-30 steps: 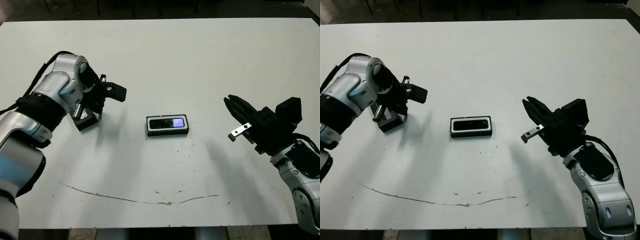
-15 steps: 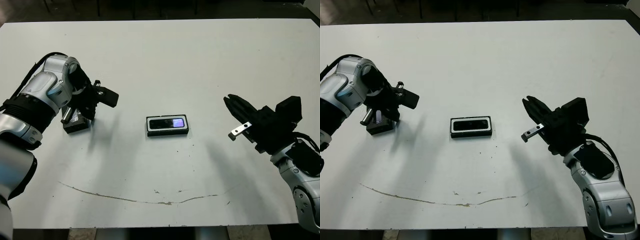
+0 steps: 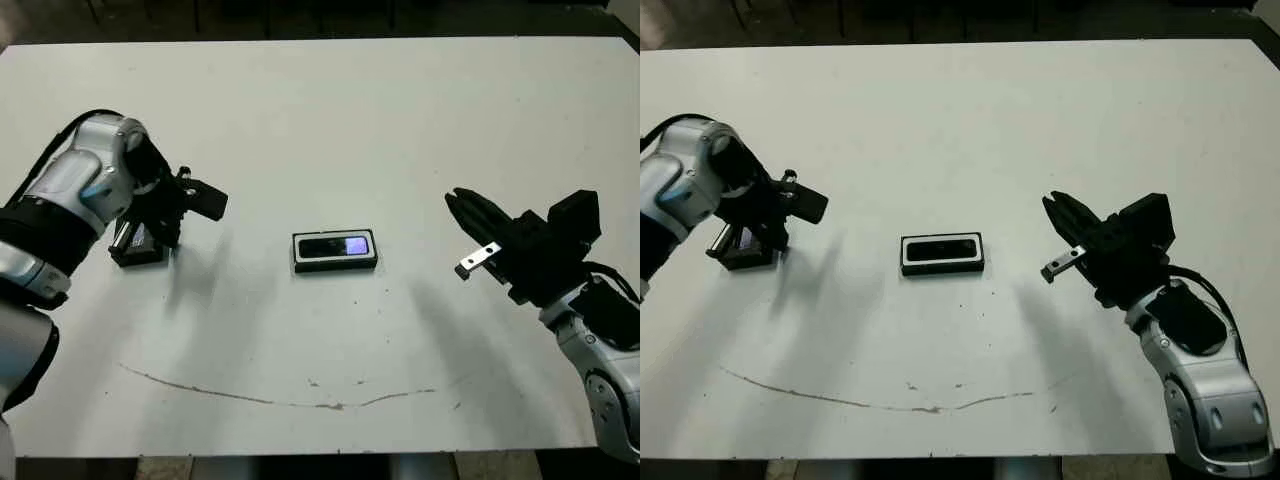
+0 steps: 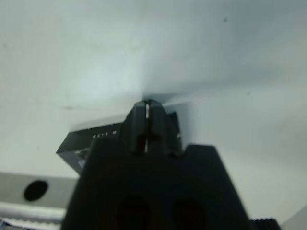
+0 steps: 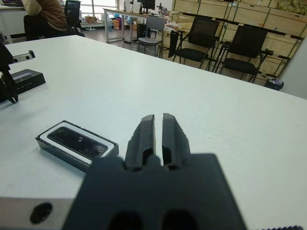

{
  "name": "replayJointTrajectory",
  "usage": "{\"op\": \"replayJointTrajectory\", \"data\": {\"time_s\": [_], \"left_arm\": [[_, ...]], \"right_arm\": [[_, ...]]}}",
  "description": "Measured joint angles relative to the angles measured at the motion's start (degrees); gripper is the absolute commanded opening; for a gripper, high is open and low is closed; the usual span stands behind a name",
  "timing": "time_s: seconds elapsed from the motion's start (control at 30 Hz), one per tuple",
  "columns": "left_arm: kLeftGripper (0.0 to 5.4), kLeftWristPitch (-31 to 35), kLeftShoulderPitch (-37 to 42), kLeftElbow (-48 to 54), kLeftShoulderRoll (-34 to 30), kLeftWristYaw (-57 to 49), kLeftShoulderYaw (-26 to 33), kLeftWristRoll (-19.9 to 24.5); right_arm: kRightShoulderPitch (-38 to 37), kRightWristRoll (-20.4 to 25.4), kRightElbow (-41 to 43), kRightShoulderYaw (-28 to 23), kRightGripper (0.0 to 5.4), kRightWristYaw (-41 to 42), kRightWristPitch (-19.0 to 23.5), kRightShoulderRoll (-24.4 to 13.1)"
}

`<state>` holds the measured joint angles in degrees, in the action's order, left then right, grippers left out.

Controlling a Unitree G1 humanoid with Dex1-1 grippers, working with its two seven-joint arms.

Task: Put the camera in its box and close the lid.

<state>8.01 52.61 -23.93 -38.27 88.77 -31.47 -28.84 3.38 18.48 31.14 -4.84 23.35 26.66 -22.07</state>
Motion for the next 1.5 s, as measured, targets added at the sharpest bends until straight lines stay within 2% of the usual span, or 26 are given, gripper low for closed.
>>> {"op": "replayJointTrajectory", "data": {"time_s": [0.17,0.3,0.4,0.47,0.63,0.7,0.8,0.9,1.07,1.1,1.3,1.4,1.5], "left_arm": [[0.0,10.7,-4.7,15.6,-0.2,-5.7,12.7,9.5],[0.0,17.3,-11.7,27.5,1.3,-14.3,23.1,18.3],[0.0,23.1,-19.0,36.3,7.0,-24.2,32.6,26.5],[0.0,28.1,-24.4,44.1,13.3,-33.7,37.5,28.8],[0.0,34.9,-34.8,61.3,28.4,-58.1,43.2,27.5],[0.09,36.4,-38.0,65.1,33.3,-66.6,44.1,26.4],[0.45,37.5,-41.1,67.9,38.2,-73.9,44.8,26.7],[0.93,35.0,-44.3,68.6,38.3,-77.5,42.8,25.8],[1.83,27.0,-47.3,65.4,34.2,-83.8,37.2,17.1],[1.99,26.4,-47.2,64.1,33.8,-84.7,37.0,16.6],[3.07,26.4,-44.7,57.0,34.0,-88.7,38.1,16.5],[3.58,28.9,-42.9,53.9,33.9,-89.2,38.8,16.7],[4.1,32.7,-40.2,51.5,34.2,-89.5,41.1,18.8]], "right_arm": [[0.1,0.0,-0.3,0.1,0.02,0.1,-0.7,-0.1],[0.2,0.0,-0.8,0.3,0.02,0.2,-0.9,0.0],[0.4,0.0,-1.1,0.5,0.02,0.2,-1.0,0.2],[0.4,-0.1,-1.2,0.7,0.02,0.0,-1.0,0.2],[0.7,0.0,-1.3,0.8,0.02,-0.1,-1.0,0.2],[0.8,0.0,-1.9,0.8,0.01,-0.2,-0.7,0.2],[1.1,0.0,-2.2,1.1,0.0,-0.2,0.3,0.2],[1.4,0.3,-3.2,1.1,0.0,-0.1,0.3,0.2],[1.4,1.0,-3.9,1.1,0.0,-0.1,0.1,0.4],[1.4,1.1,-4.6,1.1,0.0,0.2,-0.3,0.4],[1.4,1.1,-7.8,0.8,0.0,2.3,-4.1,0.5],[1.4,1.4,-8.0,0.3,0.0,2.9,-4.6,0.5],[1.4,1.8,-8.0,-0.2,0.0,2.9,-4.6,0.4]]}}
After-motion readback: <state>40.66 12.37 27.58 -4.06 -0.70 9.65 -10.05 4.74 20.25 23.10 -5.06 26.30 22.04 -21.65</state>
